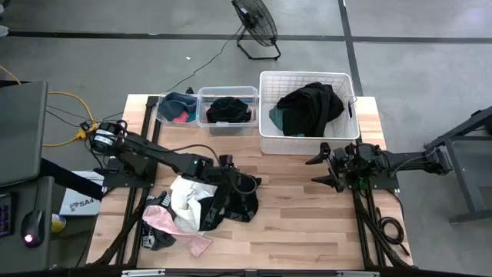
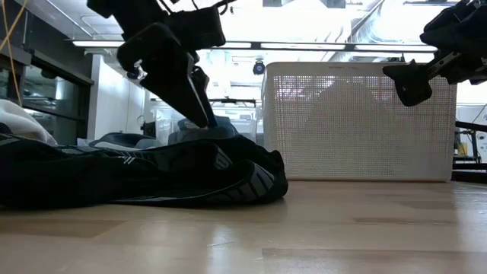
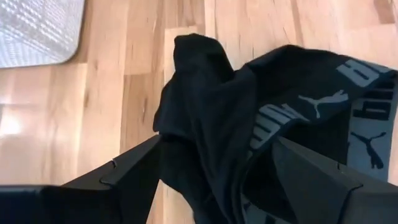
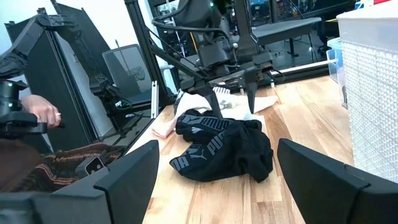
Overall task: Pick & Place Cloths
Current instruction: Put the black boxer into the right transparent bin
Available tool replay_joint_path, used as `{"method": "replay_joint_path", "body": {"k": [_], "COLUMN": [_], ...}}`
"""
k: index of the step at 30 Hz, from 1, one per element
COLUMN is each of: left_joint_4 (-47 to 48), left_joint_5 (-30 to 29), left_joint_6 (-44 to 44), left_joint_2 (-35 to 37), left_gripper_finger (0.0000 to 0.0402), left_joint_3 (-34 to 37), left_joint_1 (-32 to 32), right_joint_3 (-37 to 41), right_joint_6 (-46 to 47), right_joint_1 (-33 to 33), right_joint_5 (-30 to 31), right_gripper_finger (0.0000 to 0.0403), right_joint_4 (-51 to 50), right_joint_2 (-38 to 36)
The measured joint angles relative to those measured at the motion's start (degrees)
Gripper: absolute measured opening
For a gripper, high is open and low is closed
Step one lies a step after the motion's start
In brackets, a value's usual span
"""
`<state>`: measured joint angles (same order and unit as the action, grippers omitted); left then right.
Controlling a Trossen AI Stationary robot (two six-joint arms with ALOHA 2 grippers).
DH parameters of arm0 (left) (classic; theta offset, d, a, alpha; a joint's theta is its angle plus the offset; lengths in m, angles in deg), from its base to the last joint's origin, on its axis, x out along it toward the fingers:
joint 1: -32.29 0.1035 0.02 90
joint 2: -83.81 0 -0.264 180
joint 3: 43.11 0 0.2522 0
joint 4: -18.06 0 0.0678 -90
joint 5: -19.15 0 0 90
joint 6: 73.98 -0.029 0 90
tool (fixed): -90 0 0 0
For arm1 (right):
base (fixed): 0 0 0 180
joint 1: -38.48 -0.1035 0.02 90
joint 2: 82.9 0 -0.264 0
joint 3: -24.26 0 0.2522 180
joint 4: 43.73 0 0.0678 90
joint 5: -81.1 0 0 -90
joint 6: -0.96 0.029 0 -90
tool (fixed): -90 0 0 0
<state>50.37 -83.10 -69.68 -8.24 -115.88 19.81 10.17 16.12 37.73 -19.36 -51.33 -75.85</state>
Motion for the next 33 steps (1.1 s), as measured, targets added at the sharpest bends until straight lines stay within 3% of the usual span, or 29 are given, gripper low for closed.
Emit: {"method": "replay_joint_path", "body": {"k": [8,21,25,33], "left_joint_4": [-2.0,-2.9,-3.2,-3.1], "left_joint_5": [8.1,6.9,6.8,6.8], "left_joint_6": [-7.6,-12.2,-13.6,-14.1], "left_joint_2": [-2.9,-6.7,-7.4,-8.4], "left_gripper_finger": [0.0294,0.0286,0.0249,0.0128], "left_joint_3": [-0.1,0.0,0.0,0.0], "left_joint_1": [1.2,3.3,4.8,7.9], "right_joint_3": [0.0,0.0,0.0,0.0], "right_joint_6": [0.0,0.0,0.0,0.0], "right_joint_1": [0.0,0.0,0.0,0.0], "right_joint_5": [0.0,0.0,0.0,0.0], "right_gripper_finger": [0.0318,0.0318,0.0318,0.0318], "right_joint_4": [0.0,0.0,-0.1,-0.1], "right_joint_2": [0.0,0.8,0.8,0.8]}}
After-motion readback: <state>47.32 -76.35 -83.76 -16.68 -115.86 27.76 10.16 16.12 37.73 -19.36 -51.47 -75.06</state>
